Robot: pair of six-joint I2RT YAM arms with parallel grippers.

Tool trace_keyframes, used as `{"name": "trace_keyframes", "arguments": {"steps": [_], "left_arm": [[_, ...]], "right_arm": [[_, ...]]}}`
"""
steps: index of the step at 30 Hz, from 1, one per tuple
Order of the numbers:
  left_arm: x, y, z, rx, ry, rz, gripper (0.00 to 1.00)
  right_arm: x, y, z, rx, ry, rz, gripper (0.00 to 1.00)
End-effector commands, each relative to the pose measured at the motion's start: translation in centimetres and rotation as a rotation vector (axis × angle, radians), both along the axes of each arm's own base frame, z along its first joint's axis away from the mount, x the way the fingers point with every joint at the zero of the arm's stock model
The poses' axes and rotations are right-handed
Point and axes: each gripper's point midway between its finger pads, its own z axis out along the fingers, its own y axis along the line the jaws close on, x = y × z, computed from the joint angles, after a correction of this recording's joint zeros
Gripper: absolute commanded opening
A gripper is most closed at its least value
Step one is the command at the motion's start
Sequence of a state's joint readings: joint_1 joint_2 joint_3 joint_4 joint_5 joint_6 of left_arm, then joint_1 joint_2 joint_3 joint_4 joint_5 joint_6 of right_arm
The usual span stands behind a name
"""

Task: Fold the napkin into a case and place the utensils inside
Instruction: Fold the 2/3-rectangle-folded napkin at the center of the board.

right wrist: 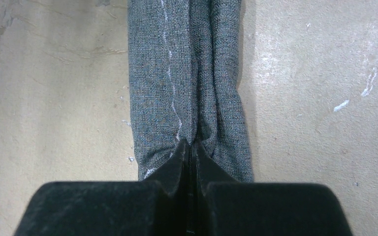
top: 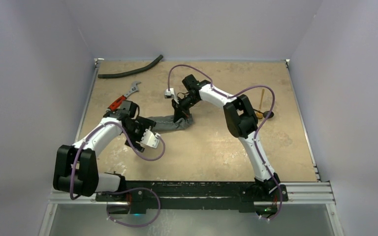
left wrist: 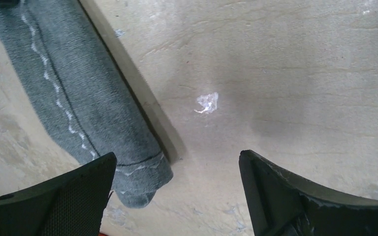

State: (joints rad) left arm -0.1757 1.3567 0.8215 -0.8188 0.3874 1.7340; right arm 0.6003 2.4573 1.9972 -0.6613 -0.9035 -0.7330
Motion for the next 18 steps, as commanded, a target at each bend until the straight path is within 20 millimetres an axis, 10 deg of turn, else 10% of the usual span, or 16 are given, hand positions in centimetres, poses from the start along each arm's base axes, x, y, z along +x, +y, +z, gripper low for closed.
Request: {"name": "trace_keyframes", "arguments": {"steps": [1, 10, 18], "left_arm": [[2.5, -0.1, -0.3, 0.025, -0.170, -0.030, 0.95], [5.2, -0.4, -1.8, 0.024, -0.259, 0.096, 0.86], [4.6, 0.6, -4.8, 0.128, -0.185, 0.135, 0.60]], "right_arm": [[-2.8, -3.3, -5.9, -0.218, 0.132, -0.009, 0.01], [-3.0, -3.8, -6.1, -0.230, 0.151, -0.007, 0.01], [-2.9, -4.1, -5.4, -0.217, 0.162, -0.009, 0.01]]}}
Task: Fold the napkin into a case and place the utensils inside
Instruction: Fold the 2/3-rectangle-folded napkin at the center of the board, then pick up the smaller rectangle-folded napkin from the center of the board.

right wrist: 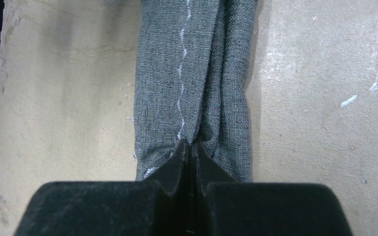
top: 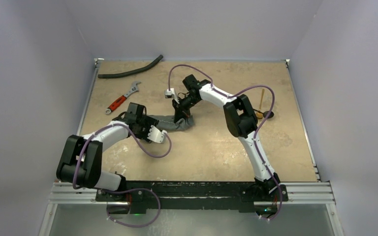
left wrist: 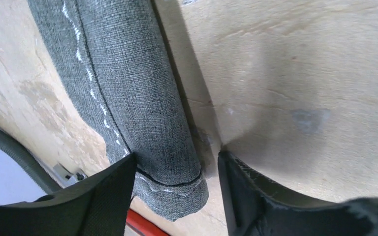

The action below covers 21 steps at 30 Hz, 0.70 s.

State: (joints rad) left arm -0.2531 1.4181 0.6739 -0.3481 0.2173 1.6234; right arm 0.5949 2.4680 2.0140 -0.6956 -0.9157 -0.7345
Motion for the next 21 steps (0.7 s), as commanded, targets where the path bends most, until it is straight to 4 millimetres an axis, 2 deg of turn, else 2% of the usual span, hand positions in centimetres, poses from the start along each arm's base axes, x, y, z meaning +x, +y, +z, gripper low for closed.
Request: {"name": "trace_keyframes", "arguments": {"steps": [1, 4, 7, 9, 10, 11, 12, 15, 18, 20, 21], "left_arm": [[-0.7, 1.2, -2.5, 0.054, 0.075, 0.082, 0.56], [-0.5, 1.3, -2.8, 0.056, 0.066, 0.113, 0.52], [0.5, 1.3, -2.7, 0.045, 0.012, 0.183, 0.51], [0.7, 1.6, -2.9, 0.062, -0.001, 0.235, 0.39], [0.7, 1.8, -3.1, 0.070, 0.005, 0.257, 0.29], [0.6, 1.9, -3.0, 0.069, 0.009, 0.275, 0.09], [0.9, 1.8, -2.4, 0.045, -0.012, 0.302, 0.00], [1.3, 0.6, -0.2, -0.047, -0.023, 0.320, 0.00], [1.4, -0.5, 1.4, -0.104, 0.074, 0.401, 0.00], [1.1, -0.8, 2.0, -0.113, 0.126, 0.422, 0.00], [0.8, -0.9, 2.3, -0.115, 0.145, 0.420, 0.00]], "right_arm": [[-2.7, -3.9, -5.2, -0.208, 0.133, -0.004, 0.01], [-2.9, -4.2, -5.0, -0.205, 0.137, -0.007, 0.01], [-3.0, -4.6, -4.9, -0.201, 0.144, -0.009, 0.01], [-3.3, -4.9, -5.0, -0.202, 0.156, -0.006, 0.01], [-3.4, -5.0, -4.9, -0.203, 0.159, -0.007, 0.02], [-3.5, -5.1, -4.9, -0.203, 0.162, -0.005, 0.02], [-3.6, -5.1, -4.8, -0.201, 0.162, -0.003, 0.04], [-3.5, -5.1, -4.2, -0.188, 0.142, 0.006, 0.09], [-2.3, -5.0, -2.7, -0.162, 0.081, -0.013, 0.15], [-0.8, -5.2, -1.9, -0.166, 0.016, -0.071, 0.25], [0.1, -5.3, -1.3, -0.163, -0.026, -0.107, 0.36]]}}
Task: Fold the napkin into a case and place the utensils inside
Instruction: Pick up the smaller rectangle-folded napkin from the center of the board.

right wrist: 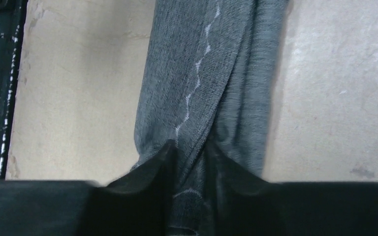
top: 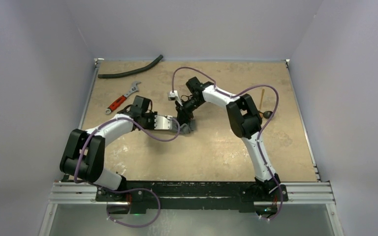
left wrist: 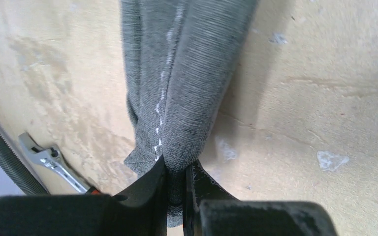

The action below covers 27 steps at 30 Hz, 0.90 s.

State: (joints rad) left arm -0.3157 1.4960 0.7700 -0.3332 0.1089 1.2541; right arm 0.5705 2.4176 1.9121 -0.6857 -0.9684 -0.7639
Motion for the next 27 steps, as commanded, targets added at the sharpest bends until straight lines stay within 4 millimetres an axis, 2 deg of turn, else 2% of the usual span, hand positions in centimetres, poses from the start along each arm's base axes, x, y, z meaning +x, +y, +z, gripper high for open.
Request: {"name": "trace_keyframes", "arguments": {"steps": [1, 2, 6, 8, 10, 12, 14, 16, 18, 21, 24, 27], "left_arm": [[-1.1, -0.3, 2.0, -0.062, 0.112, 0.097, 0.00], [-1.5, -0.7, 2.2, -0.080, 0.133, 0.089, 0.00], [-2.8, -2.2, 3.9, -0.162, 0.223, 0.082, 0.00], [-3.4, -3.0, 4.8, -0.204, 0.278, 0.085, 0.00], [-3.5, -3.5, 5.8, -0.245, 0.310, 0.089, 0.00], [-3.9, -3.8, 6.2, -0.258, 0.344, 0.089, 0.00], [-4.3, -4.2, 6.5, -0.273, 0.389, 0.087, 0.00], [-4.6, -4.6, 6.7, -0.289, 0.443, 0.088, 0.00], [-4.8, -4.9, 7.0, -0.306, 0.473, 0.092, 0.00], [-4.8, -5.0, 7.2, -0.309, 0.474, 0.099, 0.00], [-4.9, -4.6, 7.3, -0.303, 0.464, 0.101, 0.00], [-5.0, -4.3, 7.2, -0.297, 0.461, 0.105, 0.00]], "right_arm": [[2.1, -4.0, -1.0, -0.192, -0.109, -0.144, 0.90], [3.0, -4.2, -0.1, -0.184, -0.163, -0.179, 0.98], [6.4, -5.5, 5.1, -0.116, -0.478, -0.347, 0.99], [8.3, -6.6, 10.9, -0.006, -0.743, -0.477, 0.99], [7.6, -7.8, 16.9, 0.162, -0.937, -0.582, 0.99], [6.4, -8.9, 20.4, 0.265, -1.071, -0.618, 0.99], [5.5, -8.6, 20.6, 0.224, -1.112, -0.487, 0.99], [2.9, -7.2, 19.4, 0.225, -1.079, -0.266, 0.99], [-0.4, -5.6, 18.3, 0.265, -1.085, -0.140, 0.99], [-2.9, -3.7, 17.0, 0.255, -1.126, -0.146, 0.99], [-5.1, -1.9, 16.4, 0.273, -1.161, -0.256, 0.99], [-7.2, -1.6, 15.3, 0.302, -1.138, -0.331, 0.99]]}}
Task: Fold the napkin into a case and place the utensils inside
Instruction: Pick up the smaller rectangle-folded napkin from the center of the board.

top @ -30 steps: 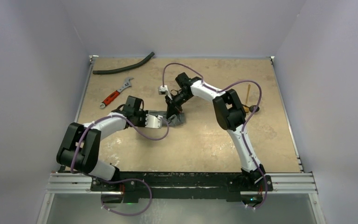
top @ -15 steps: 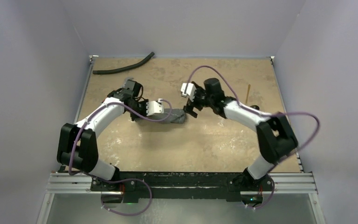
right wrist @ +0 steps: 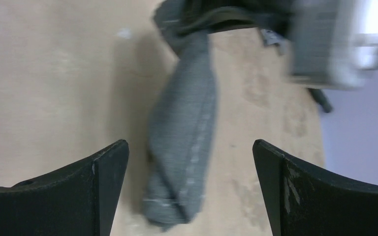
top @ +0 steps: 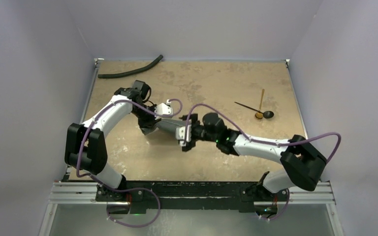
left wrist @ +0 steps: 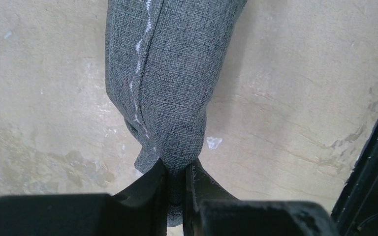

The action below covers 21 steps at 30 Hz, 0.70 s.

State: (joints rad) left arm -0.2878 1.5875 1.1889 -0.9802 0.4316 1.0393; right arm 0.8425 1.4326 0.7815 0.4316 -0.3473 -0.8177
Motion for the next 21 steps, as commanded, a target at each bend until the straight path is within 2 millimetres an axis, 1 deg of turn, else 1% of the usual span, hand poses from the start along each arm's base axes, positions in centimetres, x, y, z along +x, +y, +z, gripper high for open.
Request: {"name": "trace_keyframes", "arguments": {"steps": [1, 3, 5, 8, 11, 12, 14, 17, 21], "left_arm": [[-0.1, -0.3, 1.5, -0.048, -0.007, 0.008, 0.00], [-0.2, -0.3, 1.5, -0.046, -0.008, 0.007, 0.00], [-0.1, -0.3, 1.5, -0.047, -0.016, 0.007, 0.00], [0.0, -0.3, 1.5, -0.049, -0.020, 0.005, 0.00], [0.0, -0.2, 1.6, -0.045, -0.023, 0.005, 0.00], [-0.1, -0.2, 1.6, -0.043, -0.023, 0.004, 0.00], [0.0, 0.0, 1.7, -0.039, -0.029, 0.003, 0.00], [0.0, 0.1, 1.7, -0.039, -0.032, 0.002, 0.00], [0.1, 0.2, 1.6, -0.038, -0.034, 0.001, 0.00]], "right_arm": [[-0.8, 0.2, 1.8, 0.152, -0.061, -0.135, 0.99], [-1.8, 0.2, 1.3, 0.163, -0.050, -0.126, 0.99], [-1.9, 0.4, 0.5, 0.161, -0.026, -0.135, 0.99], [-1.6, 1.0, -0.5, 0.174, -0.020, -0.158, 0.99], [-0.5, 2.2, -2.6, 0.108, 0.008, -0.195, 0.99], [-0.3, 2.7, -3.0, 0.096, 0.010, -0.197, 0.99], [-0.7, 3.3, -3.9, 0.075, 0.008, -0.183, 0.99], [-1.4, 3.6, -5.2, 0.041, 0.011, -0.177, 0.99], [-0.8, 3.6, -6.9, -0.012, 0.007, -0.220, 0.99]]}}
